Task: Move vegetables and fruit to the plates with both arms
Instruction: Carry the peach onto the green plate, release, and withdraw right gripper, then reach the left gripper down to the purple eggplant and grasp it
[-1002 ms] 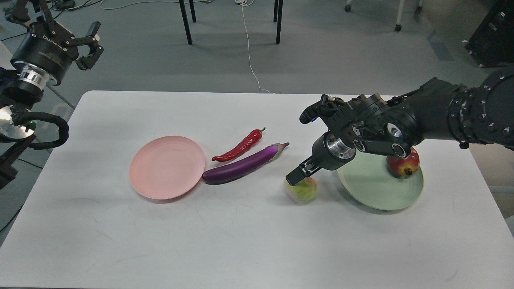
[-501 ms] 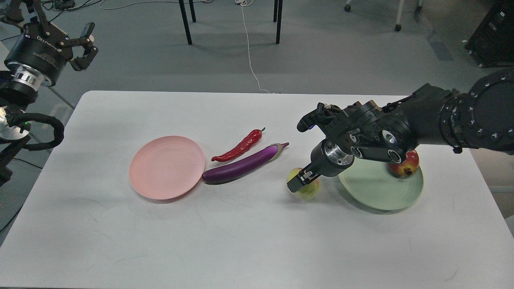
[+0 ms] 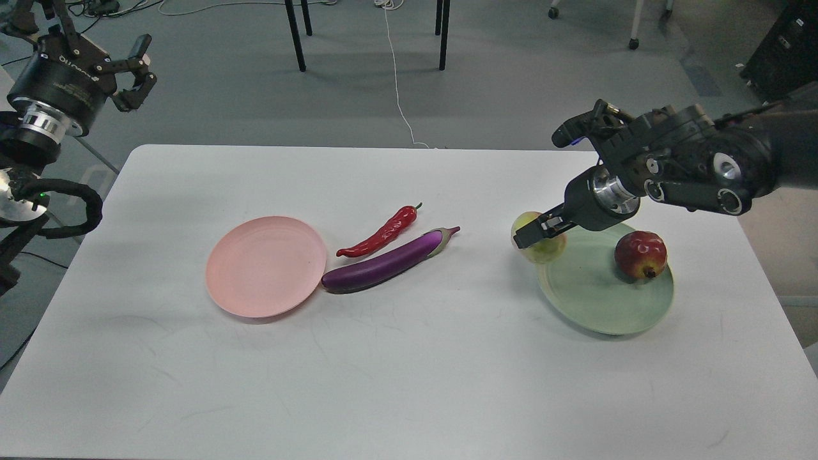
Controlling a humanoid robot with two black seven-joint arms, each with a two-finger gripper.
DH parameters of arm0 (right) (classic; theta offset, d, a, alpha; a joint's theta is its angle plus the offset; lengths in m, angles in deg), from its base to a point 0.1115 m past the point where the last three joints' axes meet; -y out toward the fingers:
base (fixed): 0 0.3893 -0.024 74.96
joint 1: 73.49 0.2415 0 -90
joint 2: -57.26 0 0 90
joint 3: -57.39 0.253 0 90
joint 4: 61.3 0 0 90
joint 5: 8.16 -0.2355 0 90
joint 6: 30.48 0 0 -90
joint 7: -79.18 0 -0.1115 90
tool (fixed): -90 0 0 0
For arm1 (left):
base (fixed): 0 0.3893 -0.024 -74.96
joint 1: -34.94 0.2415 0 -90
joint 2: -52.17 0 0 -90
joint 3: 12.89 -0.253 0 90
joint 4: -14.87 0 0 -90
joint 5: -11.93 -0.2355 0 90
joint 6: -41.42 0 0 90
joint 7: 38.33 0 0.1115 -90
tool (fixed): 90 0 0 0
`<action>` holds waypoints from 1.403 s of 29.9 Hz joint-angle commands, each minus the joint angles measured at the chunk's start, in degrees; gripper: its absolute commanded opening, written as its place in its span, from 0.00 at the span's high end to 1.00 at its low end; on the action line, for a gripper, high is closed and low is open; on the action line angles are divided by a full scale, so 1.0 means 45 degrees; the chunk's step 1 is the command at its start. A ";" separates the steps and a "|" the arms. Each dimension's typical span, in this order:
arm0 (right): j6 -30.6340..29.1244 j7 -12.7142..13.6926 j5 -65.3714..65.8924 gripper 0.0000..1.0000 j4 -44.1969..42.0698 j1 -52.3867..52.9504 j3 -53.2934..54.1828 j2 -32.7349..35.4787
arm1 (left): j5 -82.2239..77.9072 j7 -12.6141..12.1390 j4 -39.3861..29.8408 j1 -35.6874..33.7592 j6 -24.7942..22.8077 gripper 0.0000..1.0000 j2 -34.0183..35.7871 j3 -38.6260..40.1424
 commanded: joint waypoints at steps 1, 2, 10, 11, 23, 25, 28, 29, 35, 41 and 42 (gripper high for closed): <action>0.0021 0.0001 0.0375 0.42 -0.0086 -0.0439 -0.0032 0.0629 | 0.0000 -0.0035 -0.0022 0.0003 0.0006 0.02 -0.0015 -0.0013; 0.0002 0.0001 0.0375 0.42 -0.0087 -0.0576 -0.0032 0.0746 | 0.0000 -0.0035 -0.0022 0.0003 0.0006 0.02 -0.0015 -0.0013; 0.0469 0.0020 0.0375 0.17 -0.0263 -0.1475 0.0163 0.0942 | 0.0000 -0.0074 -0.0061 -0.0017 0.0006 0.01 -0.0034 -0.0013; 0.0625 0.0020 0.0356 0.14 -0.0263 -0.1495 0.0202 0.0962 | 0.0000 -0.0074 -0.0061 -0.0036 0.0006 0.01 -0.0034 -0.0013; 0.0763 0.0059 0.0082 0.03 -0.0379 -0.1358 0.3165 0.3127 | -0.0058 -0.0463 -0.0256 -0.0290 0.0006 0.02 -0.0093 -0.0091; 0.0705 0.0079 0.0043 0.02 -0.0749 -0.1533 0.4804 0.3810 | -0.0427 -0.0873 -0.0586 -0.0679 0.0025 0.02 -0.0074 -0.0383; 0.0374 0.0021 -0.0715 0.02 -0.0985 -0.2662 0.7108 0.4495 | -0.2024 -0.1031 -0.0900 -0.1421 0.0064 0.02 -0.0151 -0.0891; 0.0276 0.0020 -0.1164 0.02 -0.0985 -0.3131 0.7928 0.4594 | -0.2650 -0.1031 -0.0901 -0.1655 0.0064 0.02 -0.0152 -0.0950; -0.0057 0.0079 -0.4542 0.02 -0.1044 -0.6334 1.2852 0.5258 | -0.8192 -0.0953 -0.1348 -0.2652 0.0045 0.02 -0.1398 -0.1009; -0.0778 0.0001 -0.8152 0.02 -0.1024 -0.8581 1.5511 0.5512 | -1.3721 -0.0914 -0.1506 -0.2713 0.0162 0.02 -0.3332 -0.1029; -0.0896 -0.0019 -0.8856 0.02 -0.1044 -0.8894 1.5843 0.5551 | -1.4581 -0.0914 -0.1506 -0.2674 0.0162 0.02 -0.3625 -0.1029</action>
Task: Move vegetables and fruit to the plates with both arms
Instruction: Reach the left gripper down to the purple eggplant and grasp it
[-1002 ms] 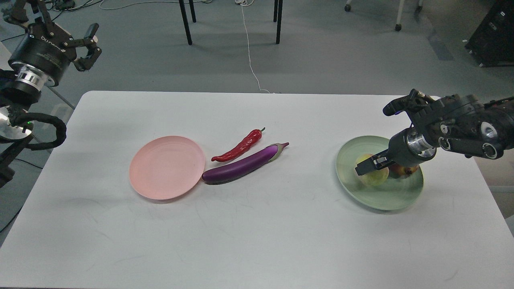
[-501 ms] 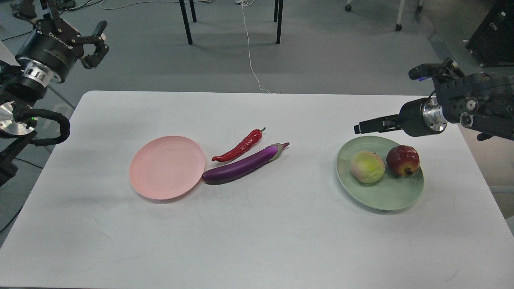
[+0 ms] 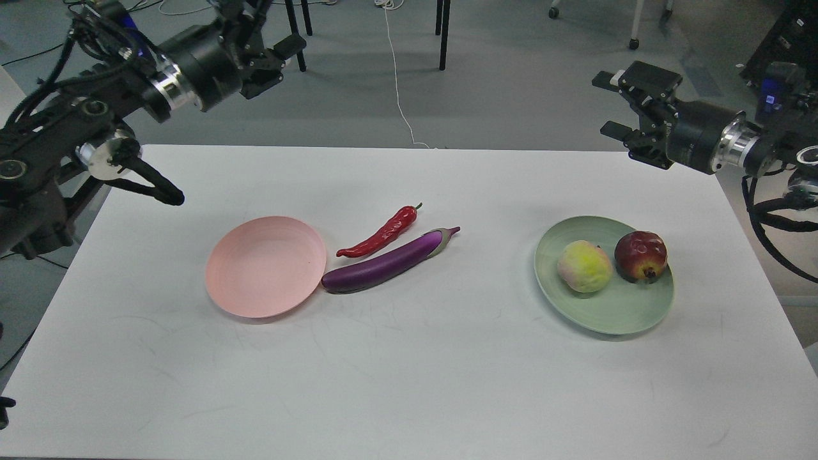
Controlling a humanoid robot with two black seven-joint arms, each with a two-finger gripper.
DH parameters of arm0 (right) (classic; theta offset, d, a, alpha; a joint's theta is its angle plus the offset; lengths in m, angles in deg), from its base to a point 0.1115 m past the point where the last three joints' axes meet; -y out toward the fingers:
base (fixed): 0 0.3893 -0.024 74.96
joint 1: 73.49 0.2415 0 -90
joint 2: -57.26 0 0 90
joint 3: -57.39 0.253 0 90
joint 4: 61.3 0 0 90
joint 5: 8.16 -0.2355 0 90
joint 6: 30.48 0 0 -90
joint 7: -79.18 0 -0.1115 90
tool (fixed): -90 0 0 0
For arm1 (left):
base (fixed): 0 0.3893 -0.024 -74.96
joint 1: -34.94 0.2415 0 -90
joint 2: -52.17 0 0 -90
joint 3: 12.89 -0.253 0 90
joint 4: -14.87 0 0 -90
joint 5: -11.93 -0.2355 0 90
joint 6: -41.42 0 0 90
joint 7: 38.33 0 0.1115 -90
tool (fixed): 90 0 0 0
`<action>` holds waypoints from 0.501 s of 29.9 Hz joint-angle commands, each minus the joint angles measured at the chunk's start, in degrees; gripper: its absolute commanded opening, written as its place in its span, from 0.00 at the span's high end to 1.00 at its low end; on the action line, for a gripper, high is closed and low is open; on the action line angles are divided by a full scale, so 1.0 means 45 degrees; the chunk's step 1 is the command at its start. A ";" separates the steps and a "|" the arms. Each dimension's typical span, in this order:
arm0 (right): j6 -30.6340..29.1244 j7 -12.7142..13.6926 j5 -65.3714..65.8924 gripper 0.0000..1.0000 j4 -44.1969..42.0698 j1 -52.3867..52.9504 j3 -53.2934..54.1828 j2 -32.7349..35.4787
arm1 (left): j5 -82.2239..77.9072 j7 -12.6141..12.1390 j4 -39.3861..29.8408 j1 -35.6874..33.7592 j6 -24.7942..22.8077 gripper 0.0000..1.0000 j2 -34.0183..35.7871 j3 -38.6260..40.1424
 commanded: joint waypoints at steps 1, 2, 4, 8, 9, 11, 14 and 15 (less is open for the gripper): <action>-0.0402 -0.0059 -0.2432 0.02 -0.0022 -0.1120 0.1235 0.0229 | -0.3115 0.0008 -0.0032 0.0083 0.0044 0.02 -0.1084 -0.0036; -0.0499 -0.0097 -0.3076 0.02 -0.0023 -0.1393 0.1644 0.0307 | -0.3954 0.0027 -0.0071 0.0122 0.0044 0.02 -0.1260 -0.0113; -0.0753 -0.0311 -0.4229 0.02 -0.0023 -0.2037 0.2387 0.0522 | -0.5614 0.0027 -0.0207 0.0142 0.0044 0.02 -0.1670 -0.0503; -0.0785 -0.1053 -0.5522 0.02 -0.0023 -0.3637 0.3773 0.0621 | -0.8992 -0.0012 -0.0286 0.0103 0.0394 0.02 -0.2121 -0.1771; -0.0785 -0.1190 -0.5659 0.02 -0.0023 -0.4009 0.4106 0.0621 | -0.9678 -0.0012 -0.0286 0.0084 0.0551 0.02 -0.2102 -0.2122; -0.0785 -0.1444 -0.6107 0.02 -0.0023 -0.4964 0.4925 0.0621 | -1.1258 -0.0012 -0.0325 0.0045 0.0940 0.02 -0.2140 -0.3019; -0.0785 -0.1465 -0.6538 0.02 -0.0003 -0.6138 0.5767 0.0524 | -1.2902 -0.0012 -0.0306 -0.0033 0.1565 0.02 -0.2121 -0.4056; -0.0785 -0.1484 -0.6636 0.02 -0.0003 -0.6509 0.6001 0.0484 | -1.3507 -0.0012 -0.0306 -0.0034 0.1877 0.03 -0.2140 -0.4408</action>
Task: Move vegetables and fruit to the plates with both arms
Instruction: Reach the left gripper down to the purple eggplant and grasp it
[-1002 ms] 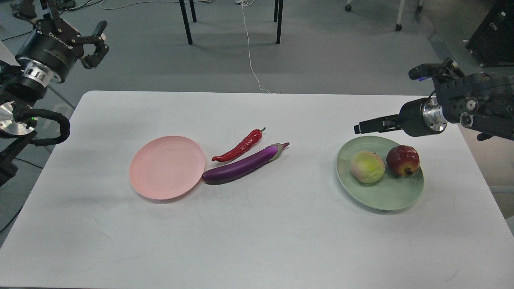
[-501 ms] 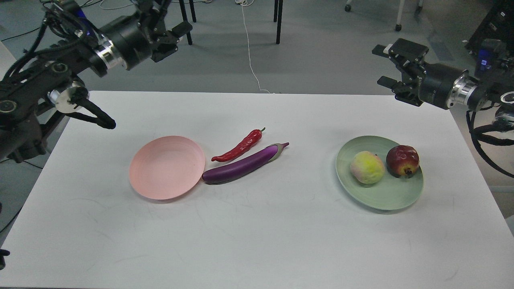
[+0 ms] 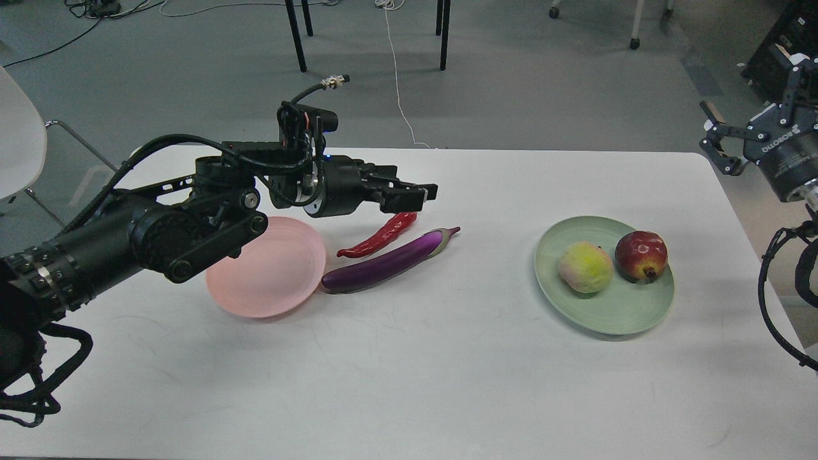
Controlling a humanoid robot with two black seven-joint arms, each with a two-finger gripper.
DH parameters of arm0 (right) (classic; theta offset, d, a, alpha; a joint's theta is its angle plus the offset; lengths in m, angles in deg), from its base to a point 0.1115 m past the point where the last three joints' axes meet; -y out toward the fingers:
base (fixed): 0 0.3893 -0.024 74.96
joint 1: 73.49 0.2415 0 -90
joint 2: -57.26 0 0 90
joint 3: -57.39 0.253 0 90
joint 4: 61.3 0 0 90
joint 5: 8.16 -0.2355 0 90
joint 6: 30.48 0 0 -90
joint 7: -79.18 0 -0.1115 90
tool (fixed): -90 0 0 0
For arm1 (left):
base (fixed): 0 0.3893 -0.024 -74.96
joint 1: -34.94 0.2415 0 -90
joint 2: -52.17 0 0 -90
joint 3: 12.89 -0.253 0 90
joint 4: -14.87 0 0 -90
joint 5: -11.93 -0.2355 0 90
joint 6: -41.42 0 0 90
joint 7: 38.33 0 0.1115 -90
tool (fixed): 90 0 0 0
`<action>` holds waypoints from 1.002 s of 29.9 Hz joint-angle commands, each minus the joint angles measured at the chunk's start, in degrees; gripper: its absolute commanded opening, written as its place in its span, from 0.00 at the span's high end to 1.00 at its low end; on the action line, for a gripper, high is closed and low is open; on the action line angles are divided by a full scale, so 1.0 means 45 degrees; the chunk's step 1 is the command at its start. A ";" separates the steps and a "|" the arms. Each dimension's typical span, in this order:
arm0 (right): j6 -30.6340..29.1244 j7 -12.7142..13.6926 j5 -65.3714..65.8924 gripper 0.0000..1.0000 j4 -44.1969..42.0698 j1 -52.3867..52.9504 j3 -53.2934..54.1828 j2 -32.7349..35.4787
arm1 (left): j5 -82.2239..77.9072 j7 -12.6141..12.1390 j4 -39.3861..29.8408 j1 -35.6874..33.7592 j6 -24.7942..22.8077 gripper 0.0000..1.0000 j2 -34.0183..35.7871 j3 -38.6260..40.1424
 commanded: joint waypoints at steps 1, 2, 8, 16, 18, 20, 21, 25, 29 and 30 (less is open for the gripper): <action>0.0000 -0.0059 -0.0476 0.02 0.0011 -0.1338 0.0908 -0.0130 | -0.2203 0.0018 0.0026 -0.0038 0.0958 0.04 -0.0014 -0.1329; 0.0000 -0.0059 -0.0613 0.02 0.0011 -0.1631 0.1046 -0.0130 | -0.2730 0.0018 0.0045 -0.0038 0.1232 0.06 -0.0014 -0.1680; 0.0000 -0.0059 -0.0653 0.02 -0.0008 -0.2103 0.1242 -0.0150 | -0.3556 0.0018 0.0435 0.0060 0.1527 0.20 -0.0541 -0.2816; 0.0000 -0.0059 -0.0653 0.02 0.0031 -0.2103 0.1262 -0.0169 | -0.3575 -0.0060 0.0922 0.0236 0.1527 0.31 -0.0873 -0.3266; 0.0000 -0.0059 -0.0653 0.02 0.0050 -0.2103 0.1262 -0.0169 | -0.3575 -0.0021 0.1255 0.0314 0.1527 0.39 -0.0951 -0.3266; 0.0000 -0.0059 -0.0653 0.02 0.0069 -0.2103 0.1262 -0.0169 | -0.3575 -0.0021 0.1334 0.0392 0.1527 0.47 -0.0952 -0.3266; 0.0000 -0.0059 -0.0634 0.02 0.0089 -0.2103 0.1262 -0.0169 | -0.3575 -0.0021 0.1334 0.0431 0.1527 0.49 -0.0952 -0.3266; 0.0000 -0.0059 -0.0634 0.02 0.0109 -0.2083 0.1281 -0.0150 | -0.3556 -0.0002 0.1334 0.0451 0.1527 0.59 -0.0971 -0.3266; 0.0000 -0.0059 -0.0634 0.02 0.0128 -0.2064 0.1262 -0.0150 | -0.3556 -0.0080 0.1354 0.0431 0.1508 0.66 -0.0991 -0.3266; 0.0000 -0.0059 -0.0634 0.02 0.0128 -0.2064 0.1262 -0.0150 | -0.3556 -0.0080 0.1373 0.0412 0.1508 0.69 -0.1010 -0.3266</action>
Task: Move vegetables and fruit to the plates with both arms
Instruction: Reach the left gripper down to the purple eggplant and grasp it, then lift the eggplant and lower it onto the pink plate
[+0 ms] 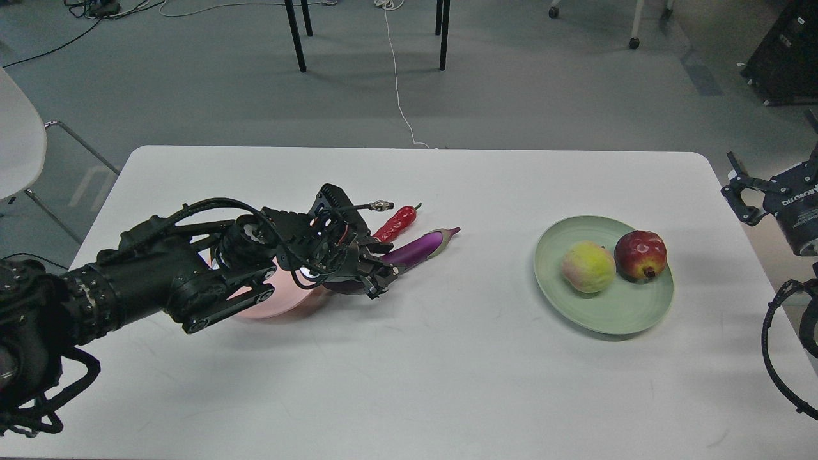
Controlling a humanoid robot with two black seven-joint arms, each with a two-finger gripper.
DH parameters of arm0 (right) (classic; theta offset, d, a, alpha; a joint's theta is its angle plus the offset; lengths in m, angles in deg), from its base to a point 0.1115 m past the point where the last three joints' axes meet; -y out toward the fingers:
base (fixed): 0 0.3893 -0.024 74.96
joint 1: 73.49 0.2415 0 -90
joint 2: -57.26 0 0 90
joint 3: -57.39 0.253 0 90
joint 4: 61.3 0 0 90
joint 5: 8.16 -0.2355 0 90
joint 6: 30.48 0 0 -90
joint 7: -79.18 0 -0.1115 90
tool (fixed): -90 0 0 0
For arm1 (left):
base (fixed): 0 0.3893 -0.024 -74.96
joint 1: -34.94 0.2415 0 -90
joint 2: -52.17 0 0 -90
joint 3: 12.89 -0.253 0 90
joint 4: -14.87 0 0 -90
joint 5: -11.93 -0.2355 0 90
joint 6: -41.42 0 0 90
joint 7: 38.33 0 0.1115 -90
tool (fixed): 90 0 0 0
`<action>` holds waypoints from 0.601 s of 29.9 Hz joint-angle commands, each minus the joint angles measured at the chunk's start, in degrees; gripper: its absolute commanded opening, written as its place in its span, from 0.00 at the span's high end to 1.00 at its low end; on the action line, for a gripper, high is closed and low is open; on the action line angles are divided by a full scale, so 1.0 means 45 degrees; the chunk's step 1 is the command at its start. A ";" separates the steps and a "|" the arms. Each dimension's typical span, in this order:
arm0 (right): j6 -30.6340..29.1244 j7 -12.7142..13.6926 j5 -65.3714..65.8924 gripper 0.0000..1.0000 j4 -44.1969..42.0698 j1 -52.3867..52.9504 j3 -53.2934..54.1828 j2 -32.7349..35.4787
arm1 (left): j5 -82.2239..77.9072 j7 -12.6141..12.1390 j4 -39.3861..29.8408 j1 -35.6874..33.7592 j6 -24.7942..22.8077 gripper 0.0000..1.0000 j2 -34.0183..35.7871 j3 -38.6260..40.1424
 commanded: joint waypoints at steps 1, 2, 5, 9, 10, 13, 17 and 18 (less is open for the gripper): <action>0.0000 0.0000 0.0001 0.02 0.0006 0.0041 -0.0015 0.0036 | 0.0004 -0.0069 0.0029 -0.0030 -0.0019 0.71 -0.0076 0.0001; 0.0000 0.0000 0.0001 0.02 0.0006 0.0041 0.0004 0.0036 | 0.0004 -0.0069 0.0029 -0.0030 -0.0019 0.73 -0.0095 0.0001; 0.0000 0.0000 0.0001 0.02 0.0006 0.0061 0.0004 0.0055 | 0.0004 -0.0049 -0.0010 -0.0068 -0.0019 0.76 -0.0115 0.0020; 0.0000 0.0000 0.0001 0.02 0.0006 0.0100 0.0004 0.0036 | 0.0023 -0.0010 -0.0088 -0.0069 -0.0058 0.81 -0.0291 0.0020; 0.0000 0.0000 0.0001 0.02 0.0006 0.0119 0.0004 0.0036 | 0.0023 -0.0010 -0.0127 -0.0069 -0.0058 0.83 -0.0291 0.0020; 0.0000 0.0000 0.0001 0.02 0.0006 0.0119 0.0004 0.0036 | 0.0120 -0.0010 -0.0186 -0.0088 -0.0078 0.86 -0.0291 0.0059; 0.0000 0.0020 0.0020 0.02 0.0006 0.0119 0.0180 0.0055 | 0.0198 0.0068 -0.0614 -0.0185 -0.0078 0.89 -0.0174 0.0293; 0.0000 0.0020 0.0020 0.02 0.0006 0.0119 0.0200 0.0075 | 0.0296 0.0068 -0.0906 -0.0263 -0.0078 0.89 -0.0096 0.0332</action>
